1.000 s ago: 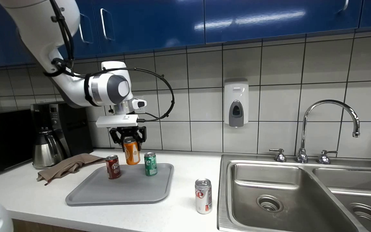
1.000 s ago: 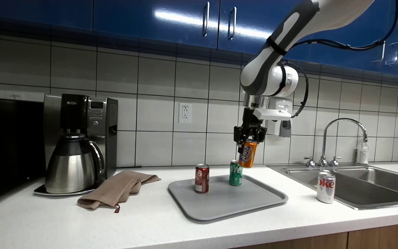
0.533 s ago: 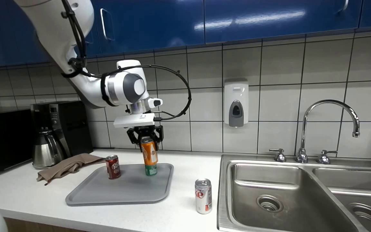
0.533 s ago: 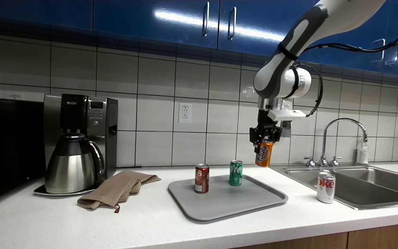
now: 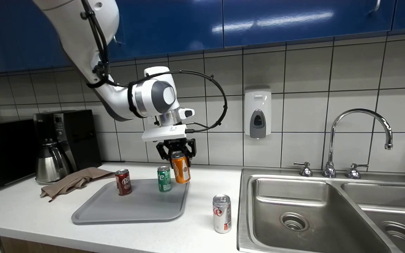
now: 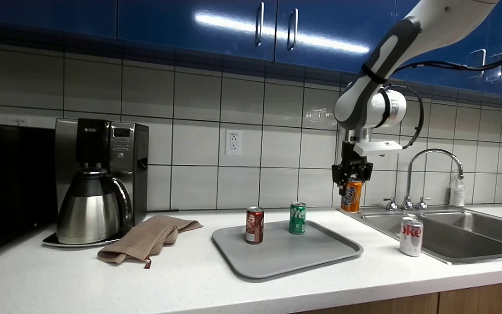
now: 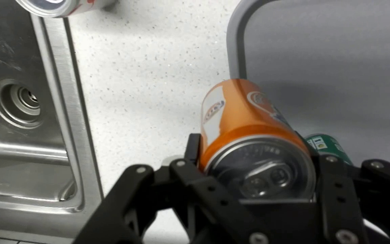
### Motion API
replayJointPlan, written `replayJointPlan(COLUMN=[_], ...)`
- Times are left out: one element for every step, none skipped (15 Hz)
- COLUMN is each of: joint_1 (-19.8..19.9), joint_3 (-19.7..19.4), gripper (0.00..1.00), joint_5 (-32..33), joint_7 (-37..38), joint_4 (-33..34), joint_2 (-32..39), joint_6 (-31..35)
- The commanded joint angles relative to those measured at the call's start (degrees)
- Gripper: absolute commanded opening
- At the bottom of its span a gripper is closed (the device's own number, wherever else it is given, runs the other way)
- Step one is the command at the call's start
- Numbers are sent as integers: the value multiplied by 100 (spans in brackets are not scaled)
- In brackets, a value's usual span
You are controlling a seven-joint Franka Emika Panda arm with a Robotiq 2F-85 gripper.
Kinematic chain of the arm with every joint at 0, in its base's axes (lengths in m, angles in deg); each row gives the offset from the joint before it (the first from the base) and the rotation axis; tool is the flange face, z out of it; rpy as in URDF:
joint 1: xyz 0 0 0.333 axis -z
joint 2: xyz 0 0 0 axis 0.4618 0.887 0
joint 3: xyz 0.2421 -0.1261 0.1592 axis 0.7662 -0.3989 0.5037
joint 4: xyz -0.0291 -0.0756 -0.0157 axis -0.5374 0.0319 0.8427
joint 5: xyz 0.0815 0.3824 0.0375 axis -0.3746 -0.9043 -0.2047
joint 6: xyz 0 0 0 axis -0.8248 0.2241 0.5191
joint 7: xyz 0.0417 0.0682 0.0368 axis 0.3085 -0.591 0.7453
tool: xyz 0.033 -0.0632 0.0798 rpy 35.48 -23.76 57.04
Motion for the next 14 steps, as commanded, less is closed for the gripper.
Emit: replayJointPlan(joint_1=[166, 201, 227, 251, 271, 286, 298, 306, 306, 310, 307, 311, 307, 315], joint_3=[-103, -149, -196, -241, -278, -322, -360, -400, -438, -479, -523, -562, -604, -640], gripper=[39, 39, 39, 39, 39, 39, 39, 39, 39, 39, 39, 39, 39, 39], joint_5=[168, 161, 172, 178, 180, 196, 200, 219, 232, 241, 261, 270, 286, 278], joint_7=[153, 164, 190, 218, 243, 283, 308, 347, 388, 432, 489, 535, 594, 624], joint_4=[391, 469, 559, 642, 724, 817, 897, 980, 1055, 1140, 1227, 1308, 1383, 1459], joint_2=[268, 361, 458, 552, 642, 758, 854, 962, 1059, 1167, 1271, 1378, 1466, 1554], joint_6=[-203, -205, -212, -222, -235, -245, -255, -269, -288, -311, -336, -368, -396, -429])
